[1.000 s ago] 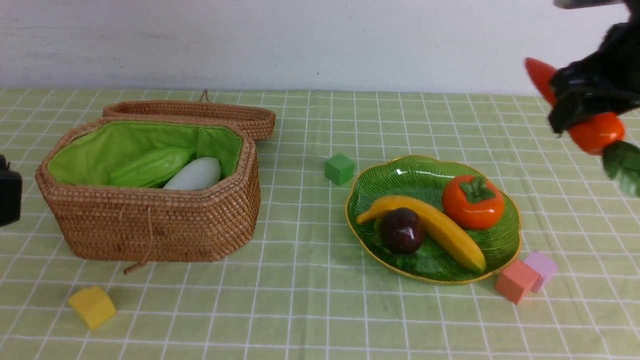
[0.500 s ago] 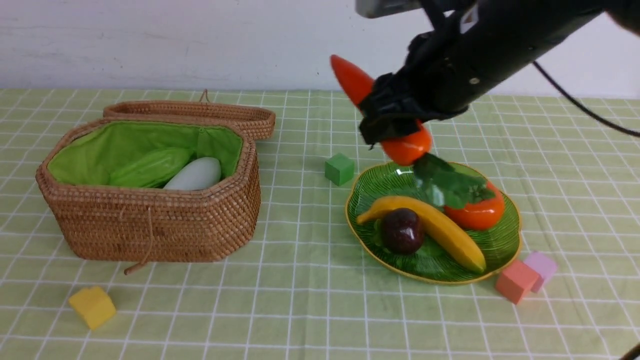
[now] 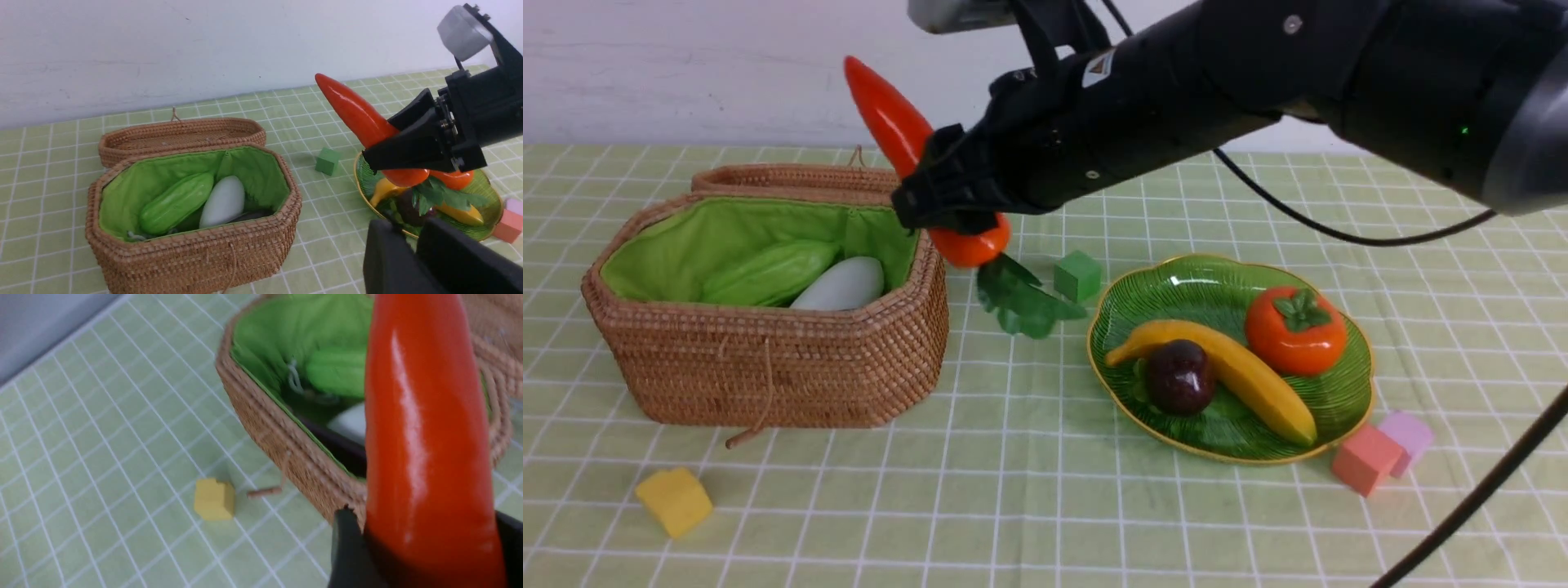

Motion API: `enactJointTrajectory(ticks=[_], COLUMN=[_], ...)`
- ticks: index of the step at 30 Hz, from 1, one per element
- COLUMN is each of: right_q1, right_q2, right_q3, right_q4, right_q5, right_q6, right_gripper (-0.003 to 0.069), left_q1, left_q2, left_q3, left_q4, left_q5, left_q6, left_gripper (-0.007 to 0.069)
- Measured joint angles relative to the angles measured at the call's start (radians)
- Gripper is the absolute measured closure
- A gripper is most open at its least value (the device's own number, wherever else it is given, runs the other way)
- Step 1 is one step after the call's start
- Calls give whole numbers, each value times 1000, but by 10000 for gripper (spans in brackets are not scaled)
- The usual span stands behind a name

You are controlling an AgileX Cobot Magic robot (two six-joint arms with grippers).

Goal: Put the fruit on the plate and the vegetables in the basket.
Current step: Use the right arm to grab a carrot and put it into the left basket

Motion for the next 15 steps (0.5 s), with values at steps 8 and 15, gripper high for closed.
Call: enactJointTrajectory(ticks=[8, 15], right_q1=[29, 33], right_q2=[142, 342], right_q3=[-69, -316], right_q4=[381, 553], right_q5=[-208, -219], right_q6=[-436, -620], right_gripper=[293, 293], left_q1=[0, 0], left_q2=[0, 0], left_q3=[0, 0], left_q4=[79, 100], left_q5=[12, 19], left_q6=[-69, -72], left_gripper=[515, 515])
